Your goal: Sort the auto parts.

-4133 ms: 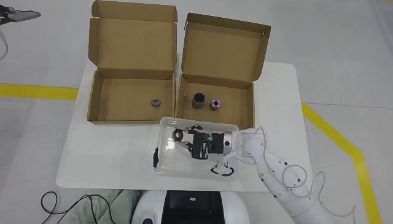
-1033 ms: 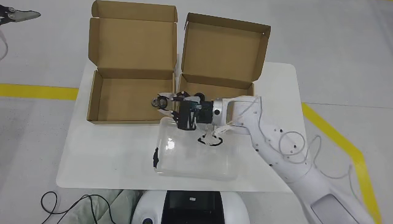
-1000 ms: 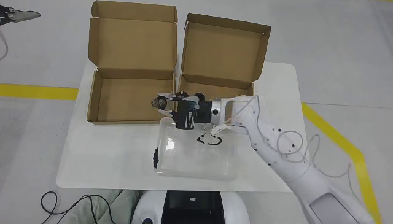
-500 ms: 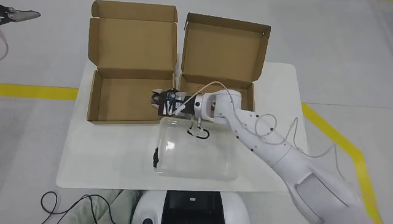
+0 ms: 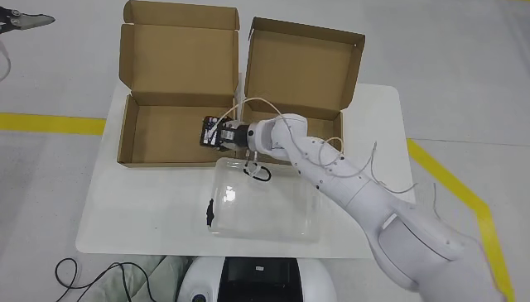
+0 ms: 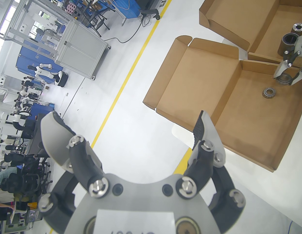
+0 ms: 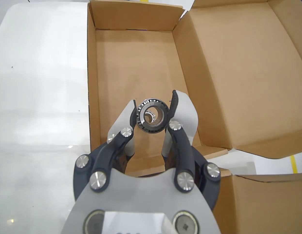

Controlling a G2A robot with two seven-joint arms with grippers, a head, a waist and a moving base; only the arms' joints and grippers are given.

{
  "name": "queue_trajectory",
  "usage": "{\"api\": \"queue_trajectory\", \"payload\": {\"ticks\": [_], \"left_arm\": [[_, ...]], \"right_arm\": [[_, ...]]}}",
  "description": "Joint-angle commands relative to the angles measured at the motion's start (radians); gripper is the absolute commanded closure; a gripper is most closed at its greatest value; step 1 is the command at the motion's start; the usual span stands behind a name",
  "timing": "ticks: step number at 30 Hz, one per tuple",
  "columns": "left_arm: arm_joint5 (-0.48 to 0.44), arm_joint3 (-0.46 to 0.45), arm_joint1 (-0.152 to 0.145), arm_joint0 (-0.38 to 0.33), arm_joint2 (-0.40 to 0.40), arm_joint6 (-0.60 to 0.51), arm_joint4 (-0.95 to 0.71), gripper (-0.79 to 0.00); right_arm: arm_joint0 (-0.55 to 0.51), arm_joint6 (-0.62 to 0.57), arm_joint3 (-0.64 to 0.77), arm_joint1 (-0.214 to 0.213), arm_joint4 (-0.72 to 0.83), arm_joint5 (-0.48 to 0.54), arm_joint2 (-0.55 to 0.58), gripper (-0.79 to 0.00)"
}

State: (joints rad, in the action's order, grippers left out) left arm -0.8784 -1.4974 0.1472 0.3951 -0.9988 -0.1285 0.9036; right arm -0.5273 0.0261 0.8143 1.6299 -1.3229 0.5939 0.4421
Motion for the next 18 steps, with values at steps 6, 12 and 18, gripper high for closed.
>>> {"api": "queue_trajectory", "payload": {"ticks": [6,12,18], "left_arm": [[0.0,0.0,0.0,0.0,0.0,0.0,0.0,-0.785],[0.0,0.0,0.0,0.0,0.0,0.0,0.0,-0.785],[0.0,0.0,0.0,0.0,0.0,0.0,0.0,-0.785]], "right_arm": [[0.036,0.015,-0.139,0.069,0.024,0.001,-0.03,0.0],[0.061,0.015,-0.23,0.124,0.028,0.004,-0.05,0.0],[0.076,-0.02,-0.316,0.171,0.028,-0.028,-0.061,-0.055]]}}
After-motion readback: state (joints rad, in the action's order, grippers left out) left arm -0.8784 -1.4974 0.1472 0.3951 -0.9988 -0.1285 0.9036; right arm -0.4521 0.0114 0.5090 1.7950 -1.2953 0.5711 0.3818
